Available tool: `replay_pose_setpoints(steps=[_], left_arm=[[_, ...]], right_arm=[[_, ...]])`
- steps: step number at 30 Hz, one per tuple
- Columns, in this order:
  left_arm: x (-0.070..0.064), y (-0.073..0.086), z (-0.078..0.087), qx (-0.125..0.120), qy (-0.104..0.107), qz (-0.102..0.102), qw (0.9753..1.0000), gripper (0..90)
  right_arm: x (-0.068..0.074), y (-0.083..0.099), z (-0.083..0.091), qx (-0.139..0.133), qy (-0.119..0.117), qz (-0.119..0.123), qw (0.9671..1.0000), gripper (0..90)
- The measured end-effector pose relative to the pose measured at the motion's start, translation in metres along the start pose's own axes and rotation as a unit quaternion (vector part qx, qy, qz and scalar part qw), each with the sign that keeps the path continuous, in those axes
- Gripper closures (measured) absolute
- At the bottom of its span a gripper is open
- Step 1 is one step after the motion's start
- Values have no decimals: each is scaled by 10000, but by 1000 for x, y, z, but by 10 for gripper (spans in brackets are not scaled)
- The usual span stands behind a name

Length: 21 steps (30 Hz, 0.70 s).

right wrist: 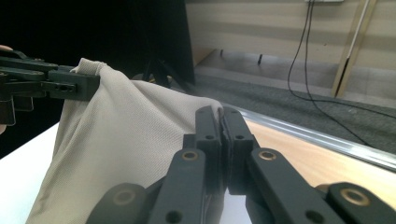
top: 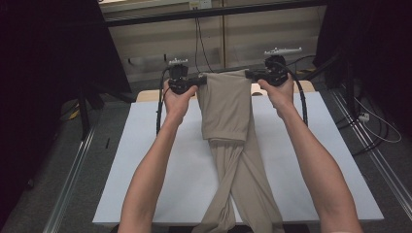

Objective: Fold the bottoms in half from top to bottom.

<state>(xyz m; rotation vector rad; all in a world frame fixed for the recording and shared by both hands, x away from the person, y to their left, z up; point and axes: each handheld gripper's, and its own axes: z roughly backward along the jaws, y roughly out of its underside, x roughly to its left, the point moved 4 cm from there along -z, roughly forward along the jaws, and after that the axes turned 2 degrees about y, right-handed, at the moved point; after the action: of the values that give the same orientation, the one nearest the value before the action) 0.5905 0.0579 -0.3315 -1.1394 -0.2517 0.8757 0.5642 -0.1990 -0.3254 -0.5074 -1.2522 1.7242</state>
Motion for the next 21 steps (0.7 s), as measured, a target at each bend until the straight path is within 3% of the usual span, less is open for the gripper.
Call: replay_pose_setpoints(steps=[5,6,7,8,9,10,11,13,17,18,20,21], left_arm=[[4,11,-13,161,-79,87,9998,768],[6,14,-18,205,-230,105,9995,702],[6,14,-18,205,-230,105,9995,529],[11,22,-24,355,-513,232,9978,346],[12,26,-24,400,-474,235,9978,315],[11,29,-23,406,-431,188,9981,355],[10,32,-22,437,-436,117,9980,339],[5,40,-17,497,-387,4,9980,280],[-5,53,-3,490,-281,-180,9982,252],[-9,59,3,485,-244,-175,9984,252],[-27,88,24,659,-49,-443,9968,253],[-27,88,24,659,-49,-443,9968,258]], right_arm=[[-4,-3,-9,95,188,11,9998,835],[-6,0,-13,118,355,-14,9993,749],[-10,3,-16,159,572,-68,9982,598],[-14,7,-19,253,756,-200,9966,529],[-16,12,-22,342,778,-283,9960,532],[-17,16,-23,417,775,-283,9957,518],[-17,20,-23,422,776,-268,9957,486],[-12,29,-22,442,614,-227,9969,468],[-2,45,-12,485,438,-118,9978,452],[2,51,-6,454,339,-102,9983,452],[18,74,17,514,48,1,9987,473],[25,83,26,568,-44,73,9983,497]])
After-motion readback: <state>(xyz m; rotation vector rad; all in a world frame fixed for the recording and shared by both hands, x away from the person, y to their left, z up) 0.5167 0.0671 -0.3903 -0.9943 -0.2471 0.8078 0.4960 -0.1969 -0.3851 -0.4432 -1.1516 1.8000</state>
